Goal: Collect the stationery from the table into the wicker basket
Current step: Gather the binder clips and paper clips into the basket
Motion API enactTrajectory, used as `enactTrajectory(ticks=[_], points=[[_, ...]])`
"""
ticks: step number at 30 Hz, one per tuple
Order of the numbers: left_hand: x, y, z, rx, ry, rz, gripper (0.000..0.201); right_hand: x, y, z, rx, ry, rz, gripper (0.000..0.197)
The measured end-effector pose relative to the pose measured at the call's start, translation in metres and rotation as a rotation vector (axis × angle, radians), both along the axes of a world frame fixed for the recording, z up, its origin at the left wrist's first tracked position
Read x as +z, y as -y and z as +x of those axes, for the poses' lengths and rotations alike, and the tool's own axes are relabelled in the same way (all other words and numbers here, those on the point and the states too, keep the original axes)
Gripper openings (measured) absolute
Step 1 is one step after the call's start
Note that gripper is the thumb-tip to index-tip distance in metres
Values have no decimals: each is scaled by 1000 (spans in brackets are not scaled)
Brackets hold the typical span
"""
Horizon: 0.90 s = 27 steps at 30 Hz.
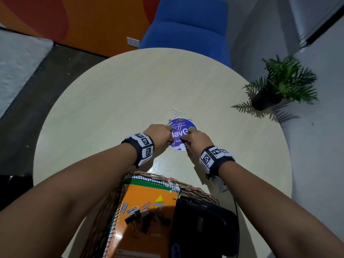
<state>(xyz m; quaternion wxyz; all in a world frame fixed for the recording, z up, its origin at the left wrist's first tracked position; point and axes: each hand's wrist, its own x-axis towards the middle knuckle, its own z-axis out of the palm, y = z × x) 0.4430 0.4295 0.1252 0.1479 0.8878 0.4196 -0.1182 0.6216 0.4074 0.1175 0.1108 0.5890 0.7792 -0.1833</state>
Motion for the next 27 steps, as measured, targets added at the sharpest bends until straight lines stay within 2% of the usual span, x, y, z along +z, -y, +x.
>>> enactTrajectory(ticks=[4, 8, 11, 14, 16, 18, 21, 27], points=[[3, 1, 3, 31, 14, -49, 23, -4, 0, 6, -79, -83, 24, 20], [9, 4, 3, 45, 26, -93, 17, 1, -4, 6, -225, -134, -56, 13], [30, 6, -4, 125, 132, -154, 5, 4, -1, 3, -258, -108, -80, 19], [64, 15, -23, 121, 248, -233, 10, 11, 5, 2, -264, -126, -101, 23], [85, 32, -38, 138, 355, -333, 3, 22, 7, 3, -277, -172, -105, 21], [93, 56, -53, 160, 420, -440, 7, 34, 10, 1, -251, -212, -121, 17], [86, 89, -73, 143, 383, -530, 12, 59, 21, -9, -140, -253, -163, 6], [73, 129, -82, -70, 214, -535, 23, 92, 56, -36, 96, -307, -269, 14]])
